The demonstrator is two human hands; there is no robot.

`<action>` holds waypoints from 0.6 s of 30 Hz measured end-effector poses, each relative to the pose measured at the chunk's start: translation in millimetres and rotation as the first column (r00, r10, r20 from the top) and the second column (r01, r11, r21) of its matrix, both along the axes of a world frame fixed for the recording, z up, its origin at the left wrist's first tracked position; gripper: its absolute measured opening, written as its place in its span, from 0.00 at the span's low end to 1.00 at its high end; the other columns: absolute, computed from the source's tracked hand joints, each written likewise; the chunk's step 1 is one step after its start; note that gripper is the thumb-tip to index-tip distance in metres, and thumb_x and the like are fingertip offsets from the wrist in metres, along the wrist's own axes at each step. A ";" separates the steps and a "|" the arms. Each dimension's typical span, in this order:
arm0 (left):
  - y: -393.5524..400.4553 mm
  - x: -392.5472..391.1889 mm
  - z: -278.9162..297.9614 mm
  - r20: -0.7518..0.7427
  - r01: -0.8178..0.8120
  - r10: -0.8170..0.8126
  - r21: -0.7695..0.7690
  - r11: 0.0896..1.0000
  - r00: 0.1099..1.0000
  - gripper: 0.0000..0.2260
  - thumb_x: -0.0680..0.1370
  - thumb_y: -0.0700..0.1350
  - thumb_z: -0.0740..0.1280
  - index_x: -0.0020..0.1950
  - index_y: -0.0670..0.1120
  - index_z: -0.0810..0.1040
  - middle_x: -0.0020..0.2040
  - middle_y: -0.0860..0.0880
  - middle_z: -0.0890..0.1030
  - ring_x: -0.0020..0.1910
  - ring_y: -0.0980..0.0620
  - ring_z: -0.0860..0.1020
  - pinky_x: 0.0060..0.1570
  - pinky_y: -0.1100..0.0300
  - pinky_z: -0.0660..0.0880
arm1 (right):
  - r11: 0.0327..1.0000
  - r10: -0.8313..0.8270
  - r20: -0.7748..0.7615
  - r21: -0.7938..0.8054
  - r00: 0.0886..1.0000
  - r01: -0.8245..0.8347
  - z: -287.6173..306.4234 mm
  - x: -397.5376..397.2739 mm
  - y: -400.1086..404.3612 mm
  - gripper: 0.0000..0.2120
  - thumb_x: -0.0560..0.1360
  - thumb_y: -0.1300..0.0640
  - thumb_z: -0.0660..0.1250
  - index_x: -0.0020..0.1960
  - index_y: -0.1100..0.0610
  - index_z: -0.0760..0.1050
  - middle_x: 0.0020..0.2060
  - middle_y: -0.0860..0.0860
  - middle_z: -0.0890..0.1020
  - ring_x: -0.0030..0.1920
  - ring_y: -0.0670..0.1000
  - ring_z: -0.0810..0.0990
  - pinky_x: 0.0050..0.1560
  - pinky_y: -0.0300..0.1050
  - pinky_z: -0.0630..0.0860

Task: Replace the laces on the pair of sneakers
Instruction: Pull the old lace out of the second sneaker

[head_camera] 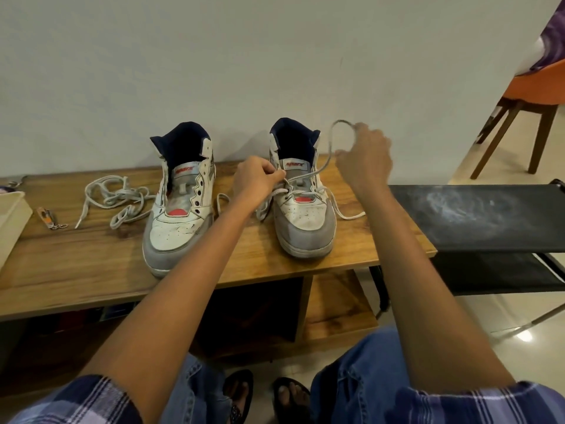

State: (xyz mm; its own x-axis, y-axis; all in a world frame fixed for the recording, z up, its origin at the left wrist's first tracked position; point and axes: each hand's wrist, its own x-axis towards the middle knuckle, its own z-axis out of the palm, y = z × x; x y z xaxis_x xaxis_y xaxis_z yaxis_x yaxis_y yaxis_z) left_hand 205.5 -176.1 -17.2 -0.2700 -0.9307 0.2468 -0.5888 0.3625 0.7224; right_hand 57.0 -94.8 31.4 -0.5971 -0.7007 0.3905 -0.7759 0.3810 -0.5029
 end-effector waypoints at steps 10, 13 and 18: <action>-0.7 0.8 0.2 -0.003 -0.007 0.007 -0.009 1.000 1.000 0.09 0.75 0.49 0.69 0.43 0.44 0.82 0.36 0.50 0.79 0.35 0.54 0.77 0.41 0.59 0.75 | 0.799 0.499 -0.182 0.476 0.847 -0.368 -27.0 37.6 -23.2 0.05 0.76 0.58 0.61 0.49 0.58 0.74 0.38 0.52 0.72 0.43 0.54 0.71 0.41 0.46 0.65; -0.2 1.0 1.1 -0.010 -0.009 0.009 -0.009 1.000 1.000 0.08 0.75 0.49 0.69 0.44 0.44 0.82 0.36 0.51 0.79 0.37 0.54 0.77 0.41 0.59 0.74 | 0.816 0.489 -0.177 0.439 0.854 -0.376 -29.3 35.0 -26.2 0.14 0.77 0.51 0.62 0.37 0.58 0.69 0.29 0.50 0.67 0.39 0.52 0.69 0.38 0.45 0.63; 5.7 -0.1 0.3 0.030 -0.015 0.016 -0.051 0.999 0.999 0.10 0.76 0.47 0.68 0.42 0.41 0.82 0.35 0.49 0.79 0.34 0.53 0.75 0.37 0.60 0.70 | 0.943 0.333 0.044 -0.011 0.942 -0.332 -16.8 16.1 -16.2 0.11 0.78 0.56 0.64 0.46 0.61 0.82 0.31 0.52 0.79 0.30 0.42 0.72 0.29 0.34 0.65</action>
State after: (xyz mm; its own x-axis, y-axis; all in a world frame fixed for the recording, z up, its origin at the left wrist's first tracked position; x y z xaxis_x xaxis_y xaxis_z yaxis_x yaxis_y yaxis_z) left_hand 205.3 -170.4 -16.8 -0.2636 -0.9212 0.2862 -0.6162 0.3891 0.6848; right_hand 73.1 -111.0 14.6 -0.3473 -0.8610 0.3717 -0.8348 0.1033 -0.5408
